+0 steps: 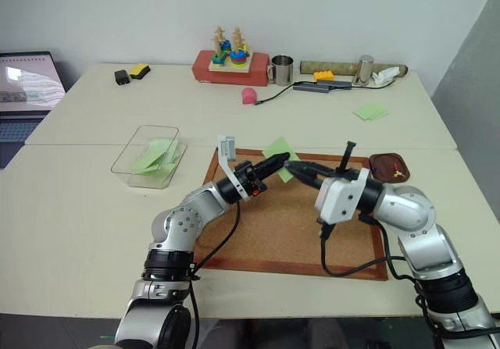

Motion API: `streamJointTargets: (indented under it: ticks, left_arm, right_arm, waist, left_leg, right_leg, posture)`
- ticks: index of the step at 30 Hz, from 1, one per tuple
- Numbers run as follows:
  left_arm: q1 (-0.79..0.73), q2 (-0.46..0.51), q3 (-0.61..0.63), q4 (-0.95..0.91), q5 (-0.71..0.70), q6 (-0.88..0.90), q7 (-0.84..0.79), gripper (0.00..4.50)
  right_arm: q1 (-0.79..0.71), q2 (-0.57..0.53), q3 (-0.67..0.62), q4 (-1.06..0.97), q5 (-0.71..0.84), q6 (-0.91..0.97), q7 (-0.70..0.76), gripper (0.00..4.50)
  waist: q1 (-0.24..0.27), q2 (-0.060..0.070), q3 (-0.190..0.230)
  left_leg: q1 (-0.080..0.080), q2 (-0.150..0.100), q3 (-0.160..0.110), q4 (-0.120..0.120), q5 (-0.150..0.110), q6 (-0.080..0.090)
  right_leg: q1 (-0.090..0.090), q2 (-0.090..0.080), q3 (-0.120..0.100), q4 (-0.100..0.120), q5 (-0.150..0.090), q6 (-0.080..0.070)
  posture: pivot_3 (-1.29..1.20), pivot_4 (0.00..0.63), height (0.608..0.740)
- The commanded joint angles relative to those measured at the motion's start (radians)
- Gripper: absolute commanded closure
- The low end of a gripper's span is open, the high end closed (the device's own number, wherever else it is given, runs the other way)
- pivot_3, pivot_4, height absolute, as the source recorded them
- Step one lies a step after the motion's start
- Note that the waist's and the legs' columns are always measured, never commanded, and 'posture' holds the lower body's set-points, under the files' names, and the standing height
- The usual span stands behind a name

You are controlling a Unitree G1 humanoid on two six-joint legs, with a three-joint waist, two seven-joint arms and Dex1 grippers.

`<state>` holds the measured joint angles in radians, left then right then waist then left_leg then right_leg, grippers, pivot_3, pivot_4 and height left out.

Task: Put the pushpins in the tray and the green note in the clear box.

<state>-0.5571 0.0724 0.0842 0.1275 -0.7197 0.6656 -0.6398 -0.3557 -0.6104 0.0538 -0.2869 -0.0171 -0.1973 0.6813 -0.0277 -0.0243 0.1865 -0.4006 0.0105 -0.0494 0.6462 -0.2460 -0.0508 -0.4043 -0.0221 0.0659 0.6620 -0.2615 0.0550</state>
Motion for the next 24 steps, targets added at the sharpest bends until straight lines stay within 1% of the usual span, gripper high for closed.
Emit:
streamJointTargets:
  ticks: [1,3,9,12,16,17,18,20,21,22,23,24]
  left_arm:
    - [0.016,0.015,-0.008,-0.116,-0.001,-0.010,0.004,4.46]
    - [0.040,0.036,-0.018,-0.172,0.000,0.003,0.002,4.46]
    - [0.098,0.080,-0.051,-0.320,-0.009,0.046,0.015,4.46]
    - [0.105,0.084,-0.062,-0.357,-0.013,0.056,0.024,4.46]
    - [0.111,0.084,-0.072,-0.377,-0.006,0.057,0.029,4.46]
    - [0.112,0.083,-0.072,-0.379,-0.006,0.057,0.031,4.50]
    - [0.113,0.082,-0.073,-0.379,-0.005,0.057,0.032,4.50]
    - [0.114,0.080,-0.074,-0.379,-0.005,0.054,0.035,4.50]
    - [0.115,0.079,-0.075,-0.379,-0.005,0.053,0.037,4.50]
    - [0.116,0.077,-0.076,-0.377,-0.004,0.051,0.039,4.50]
    - [0.117,0.078,-0.077,-0.376,-0.005,0.050,0.040,4.50]
    - [0.117,0.078,-0.076,-0.376,-0.006,0.051,0.041,4.50]
  right_arm:
    - [0.006,-0.008,-0.129,0.150,-0.046,0.165,-0.144,4.50]
    - [-0.008,-0.005,-0.155,0.259,-0.068,0.209,-0.205,4.50]
    - [-0.087,0.034,-0.182,0.528,-0.054,0.321,-0.293,4.50]
    - [-0.125,0.049,-0.188,0.611,-0.043,0.324,-0.313,4.50]
    - [-0.158,0.066,-0.194,0.669,-0.019,0.348,-0.328,4.50]
    - [-0.160,0.068,-0.196,0.675,-0.015,0.350,-0.333,4.06]
    - [-0.161,0.069,-0.197,0.678,-0.012,0.349,-0.336,4.01]
    - [-0.161,0.070,-0.199,0.676,-0.006,0.349,-0.337,3.49]
    - [-0.160,0.071,-0.200,0.672,-0.003,0.349,-0.336,3.39]
    - [-0.158,0.073,-0.202,0.665,0.001,0.351,-0.336,3.14]
    - [-0.156,0.074,-0.203,0.656,0.003,0.355,-0.337,3.03]
    - [-0.154,0.074,-0.202,0.648,0.004,0.357,-0.338,2.67]
  waist:
    - [0.000,0.000,0.000]
    - [-0.001,0.000,0.000]
    - [-0.006,0.001,0.000]
    - [-0.004,0.001,0.000]
    - [-0.004,0.001,-0.001]
    - [-0.005,0.001,-0.001]
    - [-0.005,0.001,-0.001]
    - [-0.005,0.001,-0.001]
    - [-0.004,0.001,-0.001]
    - [-0.004,0.001,-0.001]
    - [-0.004,0.001,-0.001]
    - [-0.005,0.001,-0.001]
  left_leg:
    - [0.000,0.000,0.000,0.000,0.000,0.000]
    - [0.000,0.000,0.000,0.000,0.000,0.000]
    - [0.001,0.000,0.002,-0.001,0.000,0.000]
    - [0.001,0.000,0.003,0.000,0.000,0.000]
    - [0.001,0.000,0.003,0.000,0.000,0.000]
    - [0.001,0.000,0.003,0.000,0.000,0.000]
    - [0.001,0.000,0.003,0.000,0.000,0.000]
    - [0.001,0.000,0.003,0.000,0.000,0.000]
    - [0.001,0.000,0.003,0.000,0.000,0.000]
    - [0.001,0.000,0.003,0.000,0.000,0.000]
    - [0.001,0.000,0.003,0.000,0.000,0.000]
    - [0.001,0.000,0.003,0.000,0.000,0.000]
  right_leg:
    - [0.000,0.000,0.000,0.000,0.000,0.000]
    - [0.000,0.000,0.001,0.000,0.000,0.000]
    - [0.000,0.000,0.003,0.001,0.000,-0.001]
    - [0.000,0.000,0.003,0.002,0.000,-0.001]
    - [0.000,0.000,0.003,0.001,0.000,-0.001]
    - [0.000,0.000,0.003,0.002,0.000,-0.001]
    - [0.000,0.000,0.003,0.001,0.000,-0.001]
    - [0.000,0.000,0.003,0.001,0.000,-0.001]
    - [0.000,0.000,0.003,0.001,0.000,-0.001]
    - [0.000,0.000,0.003,0.001,0.000,-0.001]
    - [0.000,0.000,0.003,0.002,0.000,-0.001]
    - [0.000,0.000,0.003,0.002,0.000,-0.001]
  posture:
    - [0.00,0.150,0.740]
    - [0.00,0.150,0.740]
    - [0.00,0.150,0.740]
    - [0.00,0.150,0.740]
    - [0.00,0.150,0.740]
    - [0.00,0.150,0.740]
    - [0.00,0.150,0.740]
    - [0.00,0.150,0.740]
    - [0.00,0.150,0.740]
    - [0.00,0.150,0.740]
    - [0.00,0.150,0.740]
    - [0.00,0.150,0.740]
